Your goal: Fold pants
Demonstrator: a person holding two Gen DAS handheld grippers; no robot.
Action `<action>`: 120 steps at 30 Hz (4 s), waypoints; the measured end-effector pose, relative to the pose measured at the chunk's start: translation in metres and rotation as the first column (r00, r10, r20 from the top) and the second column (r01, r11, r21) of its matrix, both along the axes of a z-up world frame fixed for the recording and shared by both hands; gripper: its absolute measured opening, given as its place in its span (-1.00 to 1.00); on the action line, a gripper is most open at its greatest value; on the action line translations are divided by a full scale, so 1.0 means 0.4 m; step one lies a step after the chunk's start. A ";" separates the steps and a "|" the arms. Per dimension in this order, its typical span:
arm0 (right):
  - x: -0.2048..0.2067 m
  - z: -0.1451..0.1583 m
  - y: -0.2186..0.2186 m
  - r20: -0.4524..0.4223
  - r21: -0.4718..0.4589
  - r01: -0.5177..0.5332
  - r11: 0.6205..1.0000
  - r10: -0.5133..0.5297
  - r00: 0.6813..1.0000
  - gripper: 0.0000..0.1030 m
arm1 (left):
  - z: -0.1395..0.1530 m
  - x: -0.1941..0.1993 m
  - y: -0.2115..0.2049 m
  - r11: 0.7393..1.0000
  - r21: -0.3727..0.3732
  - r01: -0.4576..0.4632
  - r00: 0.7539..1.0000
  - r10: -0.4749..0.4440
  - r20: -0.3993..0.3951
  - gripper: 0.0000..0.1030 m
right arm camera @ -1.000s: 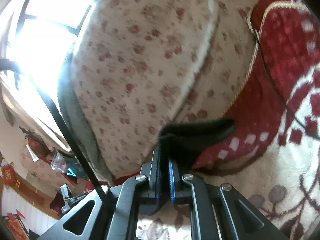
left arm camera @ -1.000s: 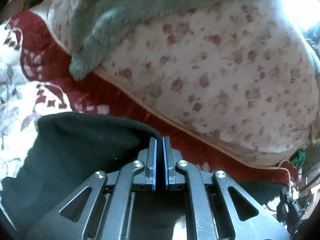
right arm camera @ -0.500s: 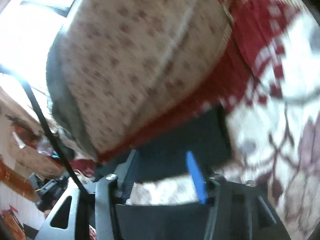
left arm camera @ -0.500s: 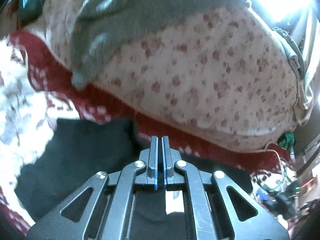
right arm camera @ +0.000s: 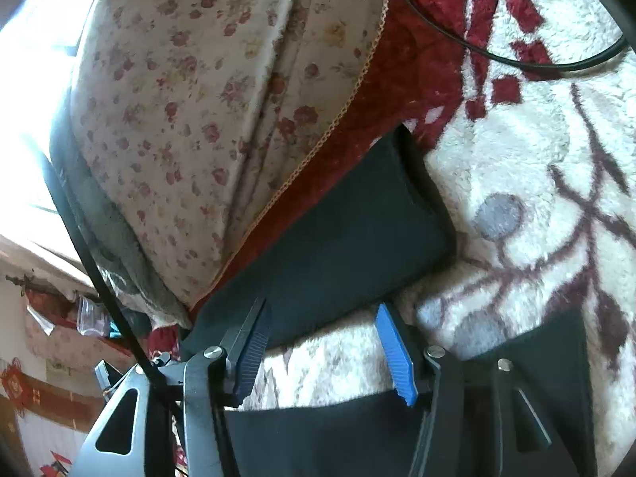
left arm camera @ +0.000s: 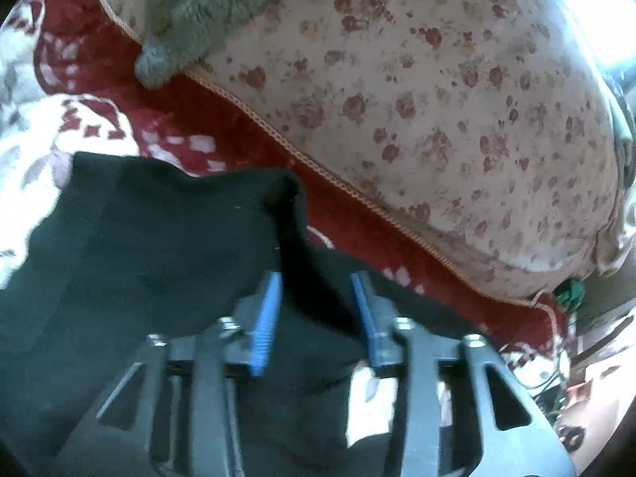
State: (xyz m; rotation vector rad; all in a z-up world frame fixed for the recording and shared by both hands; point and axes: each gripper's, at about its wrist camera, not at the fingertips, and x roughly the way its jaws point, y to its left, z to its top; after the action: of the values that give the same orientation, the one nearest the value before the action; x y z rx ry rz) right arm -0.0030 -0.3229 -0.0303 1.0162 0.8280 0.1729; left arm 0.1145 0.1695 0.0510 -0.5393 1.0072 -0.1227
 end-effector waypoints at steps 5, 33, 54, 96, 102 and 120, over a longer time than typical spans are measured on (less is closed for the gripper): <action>0.012 -0.003 -0.010 0.007 0.027 0.025 0.999 -0.025 1.000 0.02 | -0.040 0.050 -0.030 1.000 0.015 -0.013 0.999 0.014 -0.049 -0.21; -0.028 0.144 -0.059 0.295 0.103 -0.008 0.995 -0.023 0.955 -0.89 | 0.123 -0.040 -0.082 0.998 0.061 0.002 0.989 -0.011 0.150 -0.87; -0.336 0.015 -0.053 0.159 -0.017 0.018 1.000 -0.015 0.987 -0.90 | -0.057 -0.409 -0.090 0.972 0.223 0.067 0.991 -0.091 0.099 -0.89; 0.006 0.262 0.937 0.192 -0.356 -0.679 0.642 0.761 0.620 -0.03 | -0.074 -0.442 0.375 0.971 0.018 -0.237 0.970 0.236 0.050 -0.11; 0.096 0.276 1.212 0.116 -0.483 -0.716 0.504 0.847 0.518 -0.03 | -0.082 -0.431 0.386 0.976 0.035 -0.216 0.975 0.214 0.051 -0.11; 0.207 0.151 1.435 -0.166 -0.756 -0.636 0.153 0.896 0.413 -0.73 | -0.102 -0.410 0.409 0.978 0.019 -0.209 0.975 0.207 0.084 0.01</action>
State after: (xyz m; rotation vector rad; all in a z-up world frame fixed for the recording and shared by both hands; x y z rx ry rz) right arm 0.0799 0.2512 0.0302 -0.3746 0.9271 0.8439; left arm -0.0493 0.3331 0.0104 -0.6063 0.8662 0.0553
